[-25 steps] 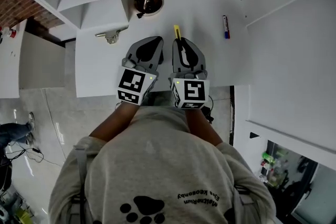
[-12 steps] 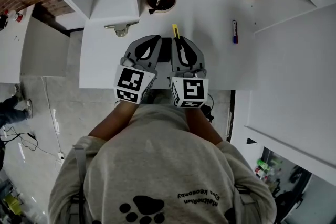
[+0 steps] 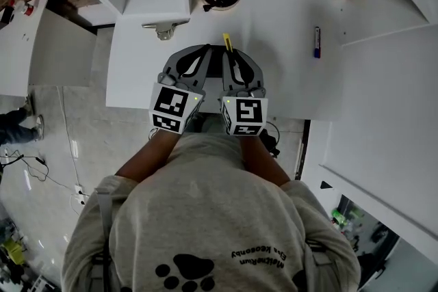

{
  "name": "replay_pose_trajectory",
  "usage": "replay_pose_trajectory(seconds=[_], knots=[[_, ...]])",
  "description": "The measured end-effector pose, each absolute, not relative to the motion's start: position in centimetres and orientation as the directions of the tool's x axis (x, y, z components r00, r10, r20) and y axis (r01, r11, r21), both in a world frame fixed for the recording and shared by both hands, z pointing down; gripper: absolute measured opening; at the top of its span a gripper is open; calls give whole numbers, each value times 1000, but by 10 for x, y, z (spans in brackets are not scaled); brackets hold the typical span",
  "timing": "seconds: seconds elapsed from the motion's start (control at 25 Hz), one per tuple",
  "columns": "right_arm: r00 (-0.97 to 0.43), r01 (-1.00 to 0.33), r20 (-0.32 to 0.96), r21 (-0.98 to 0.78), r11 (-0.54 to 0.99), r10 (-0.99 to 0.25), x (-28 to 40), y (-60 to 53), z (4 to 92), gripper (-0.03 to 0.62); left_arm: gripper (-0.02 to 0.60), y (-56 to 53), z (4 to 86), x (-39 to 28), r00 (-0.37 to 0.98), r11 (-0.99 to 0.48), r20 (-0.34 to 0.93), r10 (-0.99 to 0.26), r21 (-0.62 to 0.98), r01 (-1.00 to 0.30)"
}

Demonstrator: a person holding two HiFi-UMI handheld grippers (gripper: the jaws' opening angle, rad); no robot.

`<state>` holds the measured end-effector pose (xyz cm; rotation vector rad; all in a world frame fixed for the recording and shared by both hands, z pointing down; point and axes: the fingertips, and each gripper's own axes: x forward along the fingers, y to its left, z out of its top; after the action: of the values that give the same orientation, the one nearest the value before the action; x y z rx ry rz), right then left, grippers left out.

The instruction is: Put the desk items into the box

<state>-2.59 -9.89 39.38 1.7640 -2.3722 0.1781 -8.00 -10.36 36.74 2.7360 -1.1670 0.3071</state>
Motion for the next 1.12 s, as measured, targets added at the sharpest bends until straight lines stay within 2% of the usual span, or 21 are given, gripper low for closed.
replay_pose_trajectory(seconds=[0.68,1.12], knots=[[-327,-929,446,8,369,-833,-47,-113,472,67,7,-114,398,-96,634,-642,313,-707,90,-761],[-319,-892,701,6,453,-638,-57,-113,491,67,8,-120,407,-100,613,-623,339,-713,95,-777]])
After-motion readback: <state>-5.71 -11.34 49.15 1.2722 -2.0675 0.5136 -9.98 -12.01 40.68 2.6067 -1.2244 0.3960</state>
